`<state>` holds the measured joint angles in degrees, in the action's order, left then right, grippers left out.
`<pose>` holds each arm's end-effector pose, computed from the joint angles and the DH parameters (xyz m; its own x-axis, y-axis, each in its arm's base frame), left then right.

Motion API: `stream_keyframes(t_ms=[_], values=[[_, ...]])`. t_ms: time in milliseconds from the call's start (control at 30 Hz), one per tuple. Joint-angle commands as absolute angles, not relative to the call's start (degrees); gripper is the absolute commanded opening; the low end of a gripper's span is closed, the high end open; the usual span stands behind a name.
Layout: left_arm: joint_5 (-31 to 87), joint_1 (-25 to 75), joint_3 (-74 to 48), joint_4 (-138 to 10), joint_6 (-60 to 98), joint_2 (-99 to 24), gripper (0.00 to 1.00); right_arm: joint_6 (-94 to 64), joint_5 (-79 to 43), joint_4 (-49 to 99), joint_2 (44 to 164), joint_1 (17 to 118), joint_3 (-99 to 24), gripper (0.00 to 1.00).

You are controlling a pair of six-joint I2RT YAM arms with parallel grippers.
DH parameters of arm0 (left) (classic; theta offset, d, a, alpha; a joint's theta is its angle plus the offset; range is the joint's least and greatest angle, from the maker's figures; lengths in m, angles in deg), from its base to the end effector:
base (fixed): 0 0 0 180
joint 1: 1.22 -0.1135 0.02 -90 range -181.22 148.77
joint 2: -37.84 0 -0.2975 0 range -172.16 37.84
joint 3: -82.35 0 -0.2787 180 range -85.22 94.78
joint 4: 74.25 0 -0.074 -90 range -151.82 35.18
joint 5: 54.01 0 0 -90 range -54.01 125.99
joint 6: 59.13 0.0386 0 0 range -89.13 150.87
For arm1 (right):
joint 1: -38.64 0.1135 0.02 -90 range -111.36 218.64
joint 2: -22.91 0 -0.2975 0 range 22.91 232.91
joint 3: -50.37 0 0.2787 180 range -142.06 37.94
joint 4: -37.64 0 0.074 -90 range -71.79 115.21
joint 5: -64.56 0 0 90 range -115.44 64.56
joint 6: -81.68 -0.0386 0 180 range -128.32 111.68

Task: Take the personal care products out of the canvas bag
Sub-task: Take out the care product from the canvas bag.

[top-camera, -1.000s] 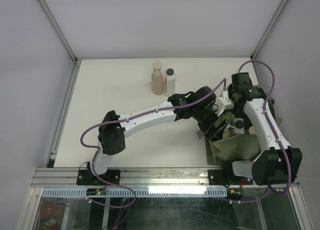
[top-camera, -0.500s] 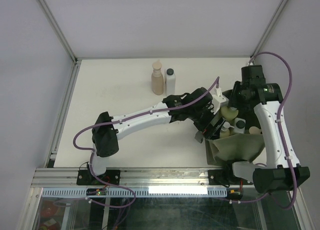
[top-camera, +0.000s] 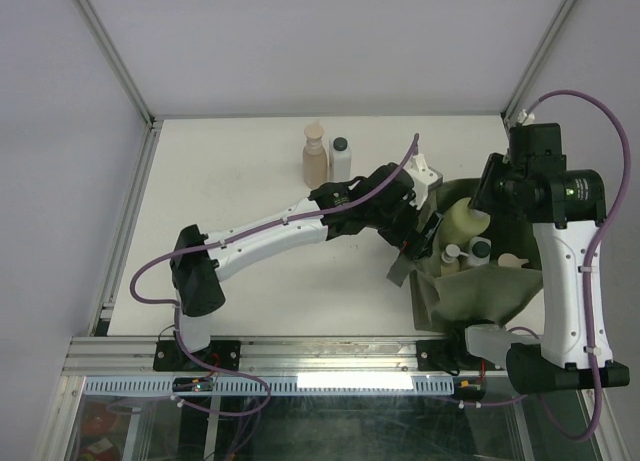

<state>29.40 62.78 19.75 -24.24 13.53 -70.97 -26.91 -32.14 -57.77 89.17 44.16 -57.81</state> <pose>0.2046 -0.4295 0.3624 -0.5542 0.4609 -0.6932 0.8019 0.5191 -0.2960 0.1741 0.0123 0.4817 -0.7667 0.2440 -0.5938 0.2300 0.9680 0.1008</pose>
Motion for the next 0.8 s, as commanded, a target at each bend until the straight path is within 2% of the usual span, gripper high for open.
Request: stream_keyframes(t_ms=[0, 767], values=[[32.6, 62.1, 19.1, -26.0, 12.3, -66.2, 0.99, -26.8, -29.7, -56.1, 88.5, 44.4, -64.5, 0.0], [34.6, 62.1, 15.8, -27.3, 10.3, -62.8, 0.99, -23.0, -26.2, -60.4, 95.8, 48.1, -83.2, 0.0]])
